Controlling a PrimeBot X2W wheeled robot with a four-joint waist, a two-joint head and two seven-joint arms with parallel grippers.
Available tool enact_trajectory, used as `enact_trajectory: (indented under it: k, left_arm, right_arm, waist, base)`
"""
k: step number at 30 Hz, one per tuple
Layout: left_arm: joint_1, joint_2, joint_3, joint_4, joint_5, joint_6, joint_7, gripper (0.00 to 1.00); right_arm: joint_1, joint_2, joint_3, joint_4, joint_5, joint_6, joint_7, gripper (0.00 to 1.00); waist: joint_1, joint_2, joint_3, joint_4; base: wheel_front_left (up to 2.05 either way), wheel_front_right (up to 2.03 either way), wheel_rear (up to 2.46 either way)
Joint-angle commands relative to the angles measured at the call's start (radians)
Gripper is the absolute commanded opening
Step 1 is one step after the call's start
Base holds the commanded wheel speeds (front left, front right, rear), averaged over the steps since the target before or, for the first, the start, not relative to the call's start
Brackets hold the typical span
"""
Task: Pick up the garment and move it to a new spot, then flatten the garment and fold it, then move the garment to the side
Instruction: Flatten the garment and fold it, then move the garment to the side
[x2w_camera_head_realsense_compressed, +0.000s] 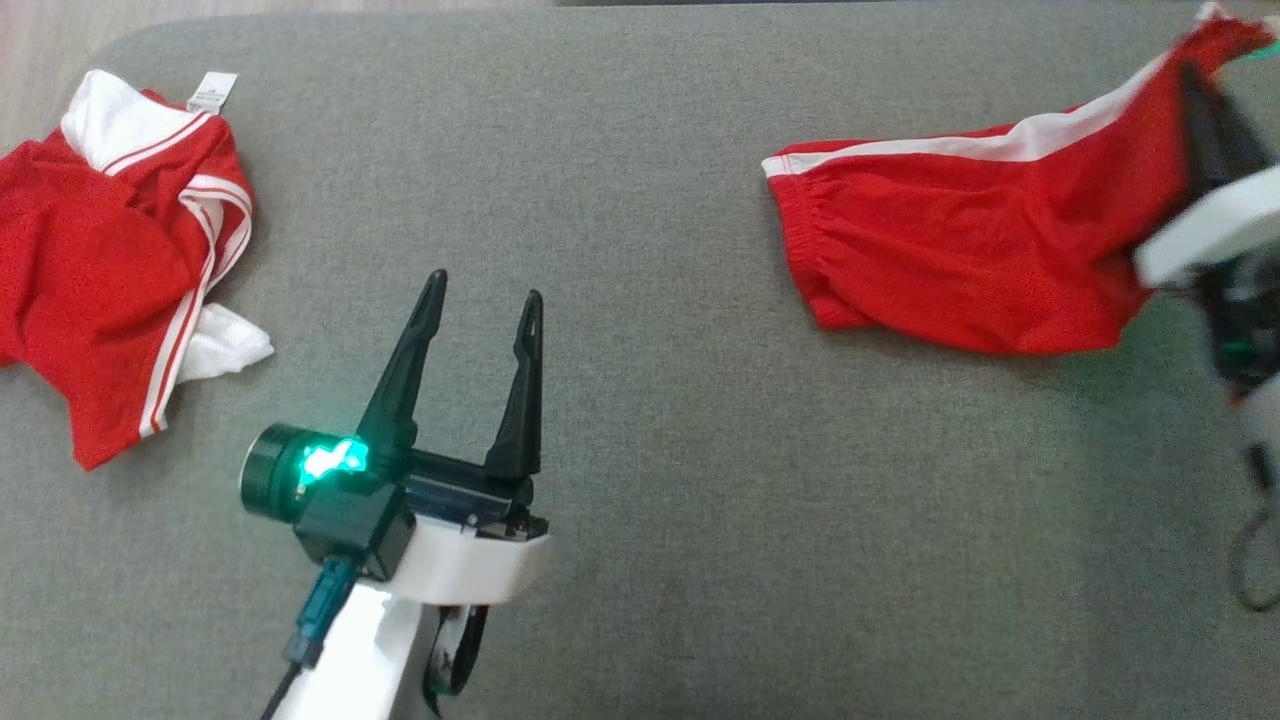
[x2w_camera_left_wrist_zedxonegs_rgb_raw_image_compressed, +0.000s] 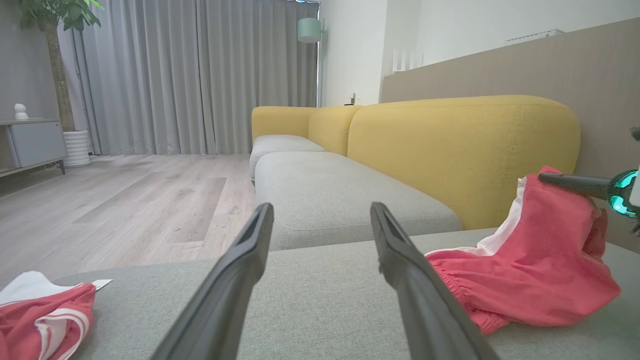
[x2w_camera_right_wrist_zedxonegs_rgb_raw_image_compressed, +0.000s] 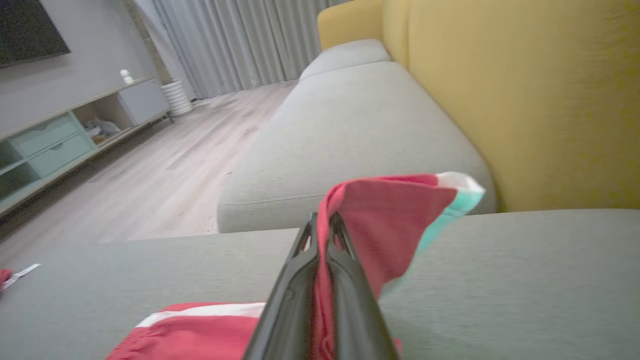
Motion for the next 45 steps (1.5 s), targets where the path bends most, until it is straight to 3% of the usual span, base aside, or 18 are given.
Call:
enact_trajectory:
  k: [1,3,4,8,9,10,11,14,18,24,28,32,38,45]
  left_arm:
    - [-0.012,0.000,0.043,-0.023,0.010,-0.006,-0.005,1.00]
    - [-0.013,-0.006,0.047,-0.021,0.011,-0.012,-0.005,1.00]
    - [-0.013,-0.006,0.047,-0.021,0.011,-0.012,-0.005,1.00]
    - [-0.014,-0.013,0.060,-0.003,0.021,-0.020,-0.005,1.00]
    - [-0.016,-0.015,0.061,0.002,0.022,-0.023,-0.005,1.00]
    - [-0.018,-0.017,0.061,0.008,0.024,-0.026,-0.005,1.00]
    - [-0.020,-0.019,0.060,0.013,0.024,-0.029,-0.005,1.00]
    - [-0.015,-0.024,0.063,0.020,0.022,-0.031,-0.005,1.00]
    - [0.014,-0.027,0.077,0.027,0.016,-0.026,-0.005,1.00]
    - [0.102,-0.030,0.108,0.040,0.009,-0.001,-0.005,1.00]
    - [0.155,-0.031,0.144,0.040,0.018,0.025,-0.005,1.00]
    - [0.198,-0.031,0.169,0.060,0.032,0.025,-0.005,1.00]
    - [0.258,-0.031,0.201,0.084,0.046,0.014,-0.005,1.00]
    - [0.274,-0.032,0.211,0.121,0.076,0.005,-0.005,1.00]
  right_arm:
    - [0.002,0.031,0.025,-0.056,-0.014,0.007,0.001,0.00]
    - [0.016,0.095,0.045,-0.092,-0.023,0.007,0.007,0.00]
    - [0.016,0.095,0.045,-0.092,-0.023,0.007,0.007,0.00]
    - [0.036,0.245,0.115,-0.114,-0.038,0.007,0.030,0.00]
    - [0.044,0.278,0.136,-0.109,-0.035,0.007,0.037,0.16]
    - [0.052,0.304,0.154,-0.103,-0.034,0.007,0.044,0.71]
    - [0.060,0.322,0.164,-0.094,-0.031,0.007,0.045,1.00]
    - [0.088,0.333,0.176,-0.089,-0.035,0.007,0.011,1.00]
    - [0.148,0.279,0.152,-0.098,-0.074,0.007,-0.086,1.00]
    - [0.306,0.205,0.027,-0.142,-0.201,0.007,-0.155,1.00]
    - [0.459,0.217,-0.148,-0.292,-0.320,0.007,-0.156,1.00]
    - [0.608,0.259,-0.252,-0.396,-0.403,0.007,-0.156,1.00]
    - [0.748,0.302,-0.320,-0.463,-0.486,0.007,-0.156,1.00]
    - [0.783,0.313,-0.316,-0.472,-0.519,0.007,-0.156,1.00]
  waist:
    - [0.0001,-0.0001,0.002,0.000]
    - [0.0001,-0.0001,0.004,0.000]
    - [0.0001,-0.0001,0.004,0.000]
    - [0.0001,-0.0001,0.019,-0.002]
    - [0.0001,-0.0001,0.020,-0.001]
    - [0.0001,-0.0001,0.020,0.003]
    - [0.0001,-0.0001,0.017,0.006]
    - [0.0001,-0.0001,0.000,0.015]
    - [0.0001,-0.0001,-0.050,0.019]
    - [0.0001,-0.0001,-0.162,0.015]
    - [0.0001,-0.0001,-0.205,0.016]
    - [0.0001,-0.0001,-0.236,0.021]
    - [0.0001,-0.0001,-0.273,0.017]
    - [0.0001,-0.0001,-0.277,0.004]
  base:
    - [0.00,0.00,0.00]
    - [0.00,0.00,0.00]
    - [0.00,0.00,0.00]
    - [0.00,0.00,0.00]
    - [0.00,0.00,0.00]
    - [0.00,0.00,0.00]
    - [0.00,0.00,0.00]
    - [0.00,0.00,0.00]
    - [0.00,0.00,0.00]
    - [0.00,0.00,0.00]
    - [0.00,0.00,0.00]
    - [0.00,0.00,0.00]
    - [0.00,0.00,0.00]
    - [0.00,0.00,0.00]
